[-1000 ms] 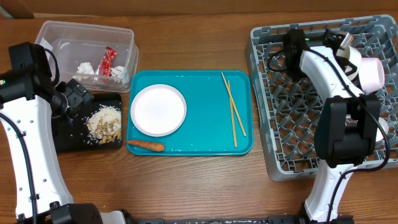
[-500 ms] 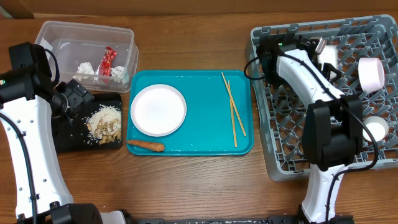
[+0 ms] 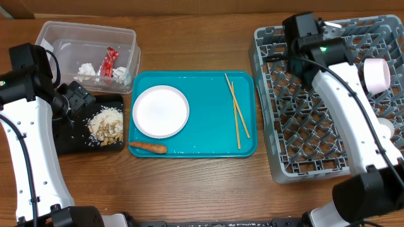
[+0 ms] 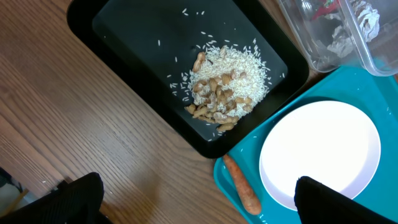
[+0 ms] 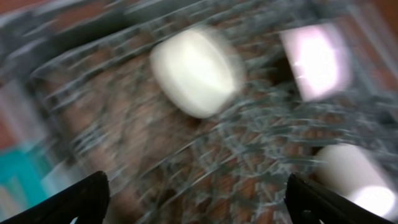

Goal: Sort waste into correct bins and load items into the dishwasher
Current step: 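Move the right gripper to the chopsticks on the teal tray and grasp one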

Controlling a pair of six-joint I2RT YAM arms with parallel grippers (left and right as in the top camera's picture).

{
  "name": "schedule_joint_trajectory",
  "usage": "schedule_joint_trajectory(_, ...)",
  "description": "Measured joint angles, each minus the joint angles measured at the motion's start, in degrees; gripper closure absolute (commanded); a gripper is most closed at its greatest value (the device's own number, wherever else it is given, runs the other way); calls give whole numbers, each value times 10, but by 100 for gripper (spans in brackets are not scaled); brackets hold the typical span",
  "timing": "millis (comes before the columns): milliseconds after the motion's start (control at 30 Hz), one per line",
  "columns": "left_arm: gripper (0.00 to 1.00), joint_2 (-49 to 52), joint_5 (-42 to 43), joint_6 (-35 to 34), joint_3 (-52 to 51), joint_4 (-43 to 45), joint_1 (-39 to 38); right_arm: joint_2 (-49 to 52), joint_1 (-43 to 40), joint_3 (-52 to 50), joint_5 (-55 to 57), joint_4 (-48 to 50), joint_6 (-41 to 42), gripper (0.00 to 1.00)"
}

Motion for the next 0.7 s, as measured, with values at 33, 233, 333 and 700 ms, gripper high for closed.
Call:
schedule_joint_trajectory(33, 0, 0, 0, 0, 0, 0, 0, -4, 1, 0, -52, 3, -22, 9)
schedule_joint_trajectory(233, 0, 0, 0, 0, 0, 0, 0, 0, 45, 0, -294, 5, -106, 13)
schedule_joint_trajectory(333, 0, 0, 0, 0, -1, 0, 0, 15, 86, 0, -319, 1, -114, 14)
schedule_joint_trajectory(700, 0, 0, 0, 0, -49, 18, 0, 156, 138, 0, -303, -5, -94, 25)
